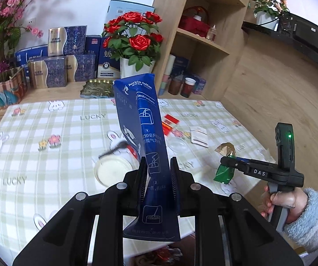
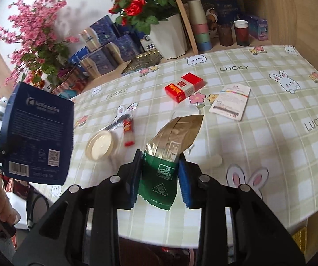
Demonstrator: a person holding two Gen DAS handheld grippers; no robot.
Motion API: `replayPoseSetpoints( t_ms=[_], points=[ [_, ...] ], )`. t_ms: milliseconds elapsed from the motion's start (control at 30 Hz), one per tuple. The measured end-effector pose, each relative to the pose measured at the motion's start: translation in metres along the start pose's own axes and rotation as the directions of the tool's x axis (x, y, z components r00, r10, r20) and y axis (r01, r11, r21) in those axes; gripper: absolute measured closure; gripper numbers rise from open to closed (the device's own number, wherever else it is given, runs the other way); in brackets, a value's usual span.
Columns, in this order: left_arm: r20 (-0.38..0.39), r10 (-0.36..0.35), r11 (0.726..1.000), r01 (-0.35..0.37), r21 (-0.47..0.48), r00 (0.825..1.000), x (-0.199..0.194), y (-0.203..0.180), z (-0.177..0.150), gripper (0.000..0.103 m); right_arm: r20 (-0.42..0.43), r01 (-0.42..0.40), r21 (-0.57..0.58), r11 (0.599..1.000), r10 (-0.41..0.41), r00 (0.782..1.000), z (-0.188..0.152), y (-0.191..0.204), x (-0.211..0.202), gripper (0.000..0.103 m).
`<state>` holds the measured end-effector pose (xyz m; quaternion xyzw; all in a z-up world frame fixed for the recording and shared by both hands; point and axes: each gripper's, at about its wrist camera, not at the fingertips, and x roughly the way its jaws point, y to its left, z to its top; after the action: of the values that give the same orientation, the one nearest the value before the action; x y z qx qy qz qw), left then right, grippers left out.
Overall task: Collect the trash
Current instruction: 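Carry the green packet over the bin and open the right tool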
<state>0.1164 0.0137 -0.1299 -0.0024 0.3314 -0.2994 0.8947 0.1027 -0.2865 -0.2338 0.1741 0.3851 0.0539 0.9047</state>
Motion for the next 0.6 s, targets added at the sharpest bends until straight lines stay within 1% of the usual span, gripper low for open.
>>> replayPoseSetpoints(
  t_ms=[167,267,600],
  points=[
    [0.008,-0.004,1.0,0.003,0.014,1.0,-0.023,-0.02,-0.025,0.083,-0.014,-0.012,-0.04,0.999,0.012,1.0,-0.032,0.008,-0.021,0.07],
    [0.008,-0.005,1.0,0.005,0.005,1.0,-0.036,-0.028,-0.041,0.083,-0.028,-0.027,-0.055,0.998,0.026,0.999,-0.052,0.012,-0.029,0.07],
    [-0.002,0.006,1.0,-0.006,-0.014,1.0,-0.071,-0.048,-0.101,0.083,-0.101,-0.075,-0.125,0.989,0.063,0.993,-0.117,0.033,-0.034,0.07]
  ],
)
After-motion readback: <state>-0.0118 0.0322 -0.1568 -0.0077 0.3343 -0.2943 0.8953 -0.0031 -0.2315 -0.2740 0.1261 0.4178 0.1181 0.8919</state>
